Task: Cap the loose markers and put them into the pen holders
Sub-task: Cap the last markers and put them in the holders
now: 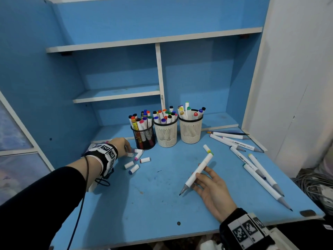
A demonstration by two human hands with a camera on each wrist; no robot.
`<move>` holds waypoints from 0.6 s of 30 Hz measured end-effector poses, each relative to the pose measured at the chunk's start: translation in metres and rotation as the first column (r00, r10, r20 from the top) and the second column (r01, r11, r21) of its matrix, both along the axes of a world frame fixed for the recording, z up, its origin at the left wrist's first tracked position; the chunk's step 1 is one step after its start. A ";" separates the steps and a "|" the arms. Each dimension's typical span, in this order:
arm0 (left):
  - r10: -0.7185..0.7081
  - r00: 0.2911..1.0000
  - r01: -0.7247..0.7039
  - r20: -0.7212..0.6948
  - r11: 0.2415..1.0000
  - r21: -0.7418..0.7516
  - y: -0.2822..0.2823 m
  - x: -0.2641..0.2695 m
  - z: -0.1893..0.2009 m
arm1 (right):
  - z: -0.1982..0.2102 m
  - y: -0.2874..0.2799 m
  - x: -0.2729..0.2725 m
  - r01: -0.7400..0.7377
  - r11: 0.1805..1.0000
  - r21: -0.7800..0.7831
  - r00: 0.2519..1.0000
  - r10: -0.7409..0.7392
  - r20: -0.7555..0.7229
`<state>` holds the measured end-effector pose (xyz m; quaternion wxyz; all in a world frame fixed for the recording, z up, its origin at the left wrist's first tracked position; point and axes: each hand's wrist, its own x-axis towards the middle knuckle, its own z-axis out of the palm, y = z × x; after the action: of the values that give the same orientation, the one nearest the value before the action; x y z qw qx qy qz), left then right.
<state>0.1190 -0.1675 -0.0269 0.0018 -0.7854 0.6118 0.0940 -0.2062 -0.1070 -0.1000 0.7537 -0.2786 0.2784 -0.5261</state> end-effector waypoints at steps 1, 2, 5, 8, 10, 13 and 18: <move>0.012 1.000 -0.012 0.001 1.000 0.005 0.001 0.001 0.000 | 0.001 0.000 0.000 0.000 1.000 -0.001 1.000 0.000 -0.003; 0.021 1.000 -0.021 0.000 1.000 0.007 0.002 0.001 -0.001 | 0.001 0.000 0.000 0.000 1.000 -0.002 1.000 0.000 -0.006; 0.041 0.999 -0.041 0.001 0.999 -0.003 0.007 0.003 -0.006 | 0.002 0.001 0.000 0.002 1.000 -0.002 1.000 -0.002 -0.003; 0.046 0.999 -0.046 -0.028 0.999 -0.019 0.014 0.007 -0.010 | 0.001 0.002 0.000 0.006 1.000 -0.001 1.000 -0.006 0.004; 0.051 0.998 -0.052 -0.045 0.998 -0.037 0.020 0.008 -0.008 | 0.001 0.003 0.000 0.014 1.000 0.003 1.000 -0.014 0.013; 0.029 0.995 -0.039 -0.091 0.992 -0.116 0.031 0.003 0.002 | 0.003 0.005 -0.002 0.019 1.000 0.018 0.999 -0.020 0.045; -0.112 0.973 0.047 -0.201 0.952 -0.302 0.060 -0.025 0.031 | 0.009 0.008 -0.003 -0.030 0.999 0.033 0.998 0.028 0.056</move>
<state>0.0940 -0.1074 0.0041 -0.1783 -0.7366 0.6467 0.0858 -0.2097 -0.0993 -0.0906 0.7734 -0.2551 0.2619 -0.5179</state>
